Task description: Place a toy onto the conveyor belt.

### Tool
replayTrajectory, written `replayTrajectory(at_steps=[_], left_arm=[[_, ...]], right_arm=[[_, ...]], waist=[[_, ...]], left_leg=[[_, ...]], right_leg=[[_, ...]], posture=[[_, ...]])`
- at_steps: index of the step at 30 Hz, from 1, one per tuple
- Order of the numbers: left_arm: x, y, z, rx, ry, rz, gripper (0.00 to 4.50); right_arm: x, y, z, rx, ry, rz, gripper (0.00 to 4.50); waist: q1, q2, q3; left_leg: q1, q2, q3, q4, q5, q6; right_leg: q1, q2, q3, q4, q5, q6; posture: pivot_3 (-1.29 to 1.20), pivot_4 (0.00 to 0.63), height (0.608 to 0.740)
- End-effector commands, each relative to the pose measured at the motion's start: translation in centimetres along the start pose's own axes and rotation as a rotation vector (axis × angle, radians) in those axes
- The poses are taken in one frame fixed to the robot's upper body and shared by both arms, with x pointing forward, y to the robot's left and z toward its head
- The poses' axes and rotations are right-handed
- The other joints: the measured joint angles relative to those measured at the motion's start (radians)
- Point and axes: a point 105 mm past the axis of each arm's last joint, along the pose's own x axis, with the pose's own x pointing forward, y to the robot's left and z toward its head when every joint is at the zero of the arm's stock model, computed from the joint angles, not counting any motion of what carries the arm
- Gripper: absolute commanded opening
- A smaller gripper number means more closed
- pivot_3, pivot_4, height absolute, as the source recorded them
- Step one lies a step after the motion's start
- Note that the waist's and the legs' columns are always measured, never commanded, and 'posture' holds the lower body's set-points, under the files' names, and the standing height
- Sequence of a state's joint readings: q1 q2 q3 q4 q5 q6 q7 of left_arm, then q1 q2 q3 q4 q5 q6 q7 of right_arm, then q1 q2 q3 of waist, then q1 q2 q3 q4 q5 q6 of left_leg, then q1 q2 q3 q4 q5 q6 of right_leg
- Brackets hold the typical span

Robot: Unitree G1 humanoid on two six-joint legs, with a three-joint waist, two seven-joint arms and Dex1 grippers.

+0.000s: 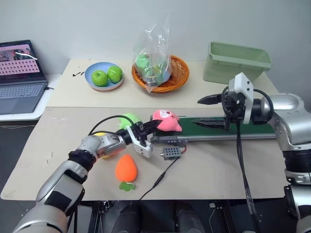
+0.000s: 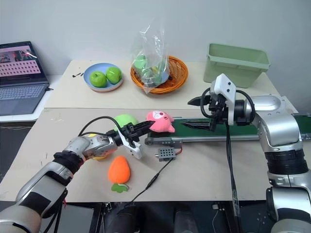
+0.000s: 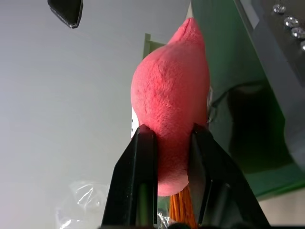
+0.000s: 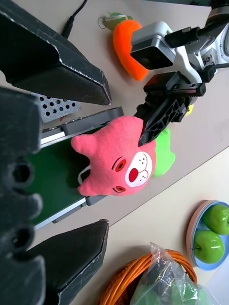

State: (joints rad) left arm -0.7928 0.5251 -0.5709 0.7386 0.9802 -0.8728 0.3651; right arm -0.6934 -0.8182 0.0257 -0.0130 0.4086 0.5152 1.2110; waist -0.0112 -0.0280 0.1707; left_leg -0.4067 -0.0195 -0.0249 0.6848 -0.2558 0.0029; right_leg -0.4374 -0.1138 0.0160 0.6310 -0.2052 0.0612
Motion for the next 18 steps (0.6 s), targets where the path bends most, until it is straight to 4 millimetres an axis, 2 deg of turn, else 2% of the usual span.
replayTrajectory(at_steps=[1,4,6,7,11,14,18], left_arm=[[1.0,0.7,-0.2,0.003,-0.010,0.000,1.15],[1.1,0.3,-0.7,-0.003,0.015,-0.030,1.94],[1.2,0.5,-1.2,-0.017,0.031,-0.031,2.65],[1.2,0.8,-1.2,-0.025,0.030,-0.024,3.15],[1.4,1.6,-1.4,-0.065,0.029,-0.007,4.44],[1.5,2.6,-1.7,-0.092,0.043,0.016,4.44],[1.4,4.7,-2.3,-0.139,0.069,0.083,4.44]], right_arm=[[-0.9,-0.3,1.4,-0.052,-0.023,-0.034,4.50],[-1.0,-0.3,1.4,-0.053,-0.023,-0.038,4.50],[-1.0,-0.3,1.3,-0.051,-0.020,-0.041,4.50],[-1.0,-0.3,1.3,-0.051,-0.020,-0.042,4.50],[-1.0,-0.3,1.3,-0.045,-0.016,-0.035,4.50],[-1.0,-0.1,1.3,-0.039,-0.017,-0.022,4.50],[-0.9,0.0,1.3,-0.038,-0.011,-0.003,4.50]], waist=[[0.000,0.000,0.000],[0.000,0.000,0.000],[-0.001,0.000,0.000],[-0.001,0.000,0.000],[-0.001,0.000,0.000],[-0.001,0.000,0.000],[0.000,0.000,0.000]], left_leg=[[0.000,0.000,0.000,0.000,0.000,0.000],[0.000,0.000,0.000,0.001,0.000,0.000],[0.000,0.000,0.000,0.001,0.000,0.000],[0.000,0.000,0.000,0.001,0.000,0.000],[0.000,0.000,0.000,0.001,0.000,0.000],[0.000,0.000,0.000,0.001,0.000,0.000],[0.000,0.000,0.000,0.002,0.000,0.000]], right_leg=[[0.000,0.000,0.000,0.000,0.000,0.000],[0.000,0.000,0.000,0.000,0.000,0.000],[0.001,0.000,0.000,0.000,0.000,0.000],[0.001,0.000,0.000,0.000,0.000,0.000],[0.001,0.000,0.000,0.000,0.000,0.000],[0.001,0.000,0.000,0.000,0.000,0.000],[0.001,0.000,0.000,0.000,0.000,0.000]], posture=[[0.00,0.150,0.740],[0.00,0.150,0.740],[0.00,0.150,0.740],[0.00,0.150,0.740],[0.00,0.150,0.740],[0.00,0.150,0.740],[0.00,0.150,0.740]])
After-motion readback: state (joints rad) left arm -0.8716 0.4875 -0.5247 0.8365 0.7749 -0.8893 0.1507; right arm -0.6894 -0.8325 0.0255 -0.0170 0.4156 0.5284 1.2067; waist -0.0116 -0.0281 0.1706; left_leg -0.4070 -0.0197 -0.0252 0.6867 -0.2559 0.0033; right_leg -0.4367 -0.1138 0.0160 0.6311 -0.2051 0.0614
